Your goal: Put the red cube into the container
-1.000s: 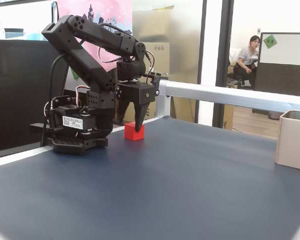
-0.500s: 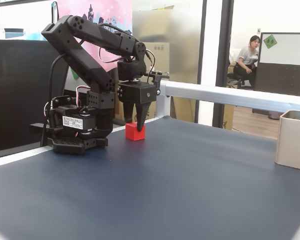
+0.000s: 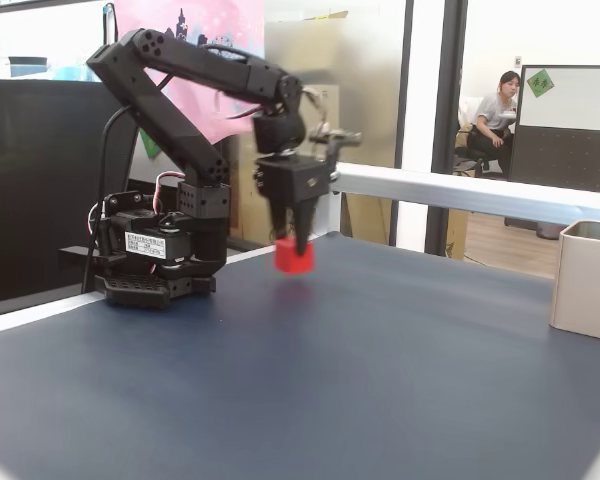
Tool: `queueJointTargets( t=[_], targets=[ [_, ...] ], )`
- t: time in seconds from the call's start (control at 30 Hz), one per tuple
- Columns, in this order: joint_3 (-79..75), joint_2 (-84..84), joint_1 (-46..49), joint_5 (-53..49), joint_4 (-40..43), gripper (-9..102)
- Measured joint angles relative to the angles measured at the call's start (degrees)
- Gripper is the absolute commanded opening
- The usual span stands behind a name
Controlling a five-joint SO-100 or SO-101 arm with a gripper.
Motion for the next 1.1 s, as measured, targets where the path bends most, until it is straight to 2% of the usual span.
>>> queueJointTargets(
  t=[0.2, 0.53, 0.83, 1.1],
  targets=[
    [-16.61, -10.46, 12.39, -3.96, 0.0, 0],
    [-41.75, -28.04, 23.12, -6.59, 0.0, 0],
    [-67.76, -46.58, 26.63, -6.68, 0.62, 0],
    [-83.23, -56.87, 28.48, -6.68, 0.88, 0]
  ],
)
